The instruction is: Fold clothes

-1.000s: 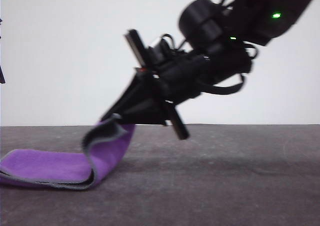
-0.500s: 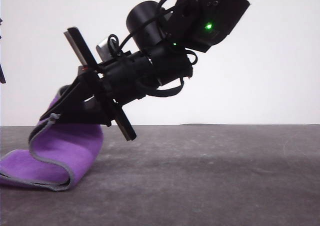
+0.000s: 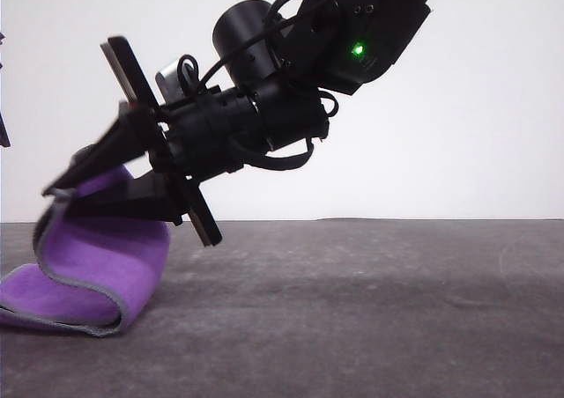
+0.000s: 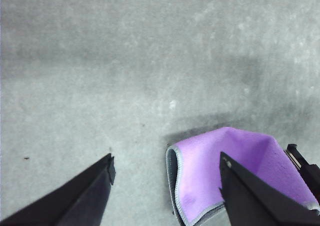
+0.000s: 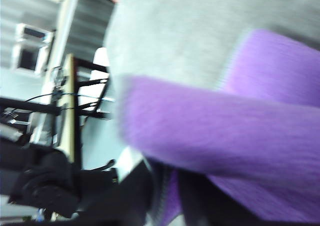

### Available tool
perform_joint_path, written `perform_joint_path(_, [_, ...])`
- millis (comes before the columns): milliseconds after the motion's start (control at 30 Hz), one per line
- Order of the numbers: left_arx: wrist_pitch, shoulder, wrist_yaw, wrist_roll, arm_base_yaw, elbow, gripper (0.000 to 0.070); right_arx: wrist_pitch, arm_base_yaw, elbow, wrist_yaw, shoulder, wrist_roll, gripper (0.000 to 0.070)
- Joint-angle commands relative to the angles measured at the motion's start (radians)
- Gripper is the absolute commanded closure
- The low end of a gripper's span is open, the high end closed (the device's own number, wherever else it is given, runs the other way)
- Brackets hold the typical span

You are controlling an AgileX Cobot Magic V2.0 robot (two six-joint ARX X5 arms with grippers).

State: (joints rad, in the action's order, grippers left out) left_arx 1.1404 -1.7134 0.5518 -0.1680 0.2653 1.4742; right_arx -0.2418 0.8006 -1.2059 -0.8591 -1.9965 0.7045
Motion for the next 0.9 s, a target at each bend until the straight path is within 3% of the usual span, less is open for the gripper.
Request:
perform_joint_path(0, [-0.004,-0.009,0.002,0.000,0.003,0.019,0.0300,-0.017,0.017,-0.020,-0.005,-0.023,0.003,0.0506])
perform_joint_path(133, [-0.004,-0.009,0.002,0.000,0.003,0.019,0.0300,-0.020,0.019,-0.020,-0.008,-0.023,0.003,0.0451])
perform_joint_path(267, [-0.005,-0.009,0.002,0.000,0.003,0.019,0.0300,-0.020,0.020,-0.020,-0.014,-0.023,0.003,0.0333])
perform_joint_path(567, [-0.006,-0.009,0.002,0.000,0.003,0.019,0.0300,-0.010,0.004,-0.020,-0.047,-0.016,-0.041,0.0323])
perform_joint_path(700, [-0.008,-0.009,0.003,0.000,0.003,0.019,0.0300,0.075,-0.029,-0.020,-0.045,0.026,-0.131,0.0322])
perform_joint_path(867, [-0.011,-0.009,0.010,0.000,0.000,0.019,0.0300,0.283,-0.093,-0.020,0.101,0.133,-0.307,0.0322])
